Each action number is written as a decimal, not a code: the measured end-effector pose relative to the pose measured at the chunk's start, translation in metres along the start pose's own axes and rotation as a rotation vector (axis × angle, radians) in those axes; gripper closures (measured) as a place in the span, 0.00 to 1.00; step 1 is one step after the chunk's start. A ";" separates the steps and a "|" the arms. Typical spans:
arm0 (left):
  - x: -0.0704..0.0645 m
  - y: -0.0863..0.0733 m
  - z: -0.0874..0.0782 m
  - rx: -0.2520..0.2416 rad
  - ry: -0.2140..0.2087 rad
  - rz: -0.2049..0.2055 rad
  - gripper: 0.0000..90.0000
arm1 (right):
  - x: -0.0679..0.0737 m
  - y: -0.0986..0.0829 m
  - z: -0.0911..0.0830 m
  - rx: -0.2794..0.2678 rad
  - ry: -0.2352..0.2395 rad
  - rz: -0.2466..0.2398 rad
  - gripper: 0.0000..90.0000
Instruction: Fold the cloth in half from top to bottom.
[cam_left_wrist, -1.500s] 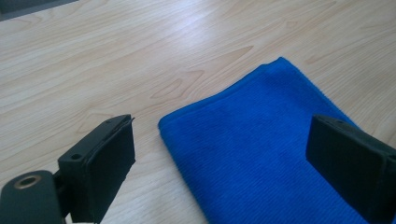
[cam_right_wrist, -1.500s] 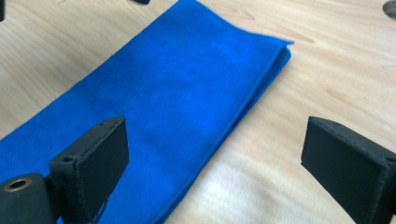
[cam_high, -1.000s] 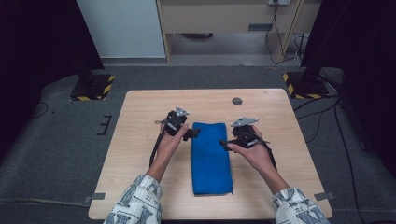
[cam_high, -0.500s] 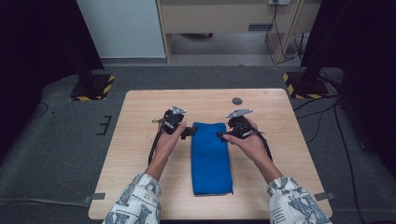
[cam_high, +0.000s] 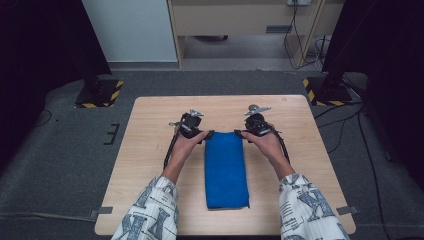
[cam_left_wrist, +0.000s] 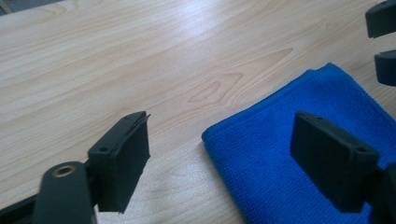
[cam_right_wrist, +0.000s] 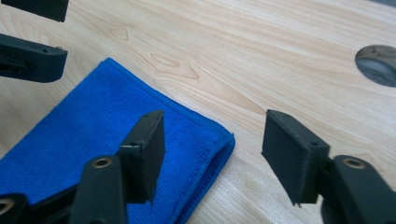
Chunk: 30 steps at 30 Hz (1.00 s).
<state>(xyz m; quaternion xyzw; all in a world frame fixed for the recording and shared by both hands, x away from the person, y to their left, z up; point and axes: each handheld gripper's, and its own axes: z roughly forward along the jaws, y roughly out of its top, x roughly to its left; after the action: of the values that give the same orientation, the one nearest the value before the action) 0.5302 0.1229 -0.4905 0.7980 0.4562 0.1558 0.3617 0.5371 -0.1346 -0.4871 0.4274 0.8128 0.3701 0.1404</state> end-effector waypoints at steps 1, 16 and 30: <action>0.000 -0.001 0.002 0.010 0.002 -0.006 0.24 | 0.000 -0.001 0.002 0.002 0.000 -0.005 0.46; 0.000 -0.010 0.025 0.075 0.007 -0.007 0.39 | -0.005 -0.012 0.027 0.064 -0.012 0.027 0.52; -0.008 -0.013 0.032 0.097 -0.015 0.024 0.65 | 0.001 -0.016 0.035 0.100 -0.006 0.013 0.67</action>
<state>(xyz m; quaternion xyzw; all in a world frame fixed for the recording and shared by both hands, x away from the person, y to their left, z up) 0.5357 0.1064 -0.5213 0.8211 0.4508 0.1320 0.3242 0.5462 -0.1226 -0.5225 0.4401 0.8271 0.3287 0.1191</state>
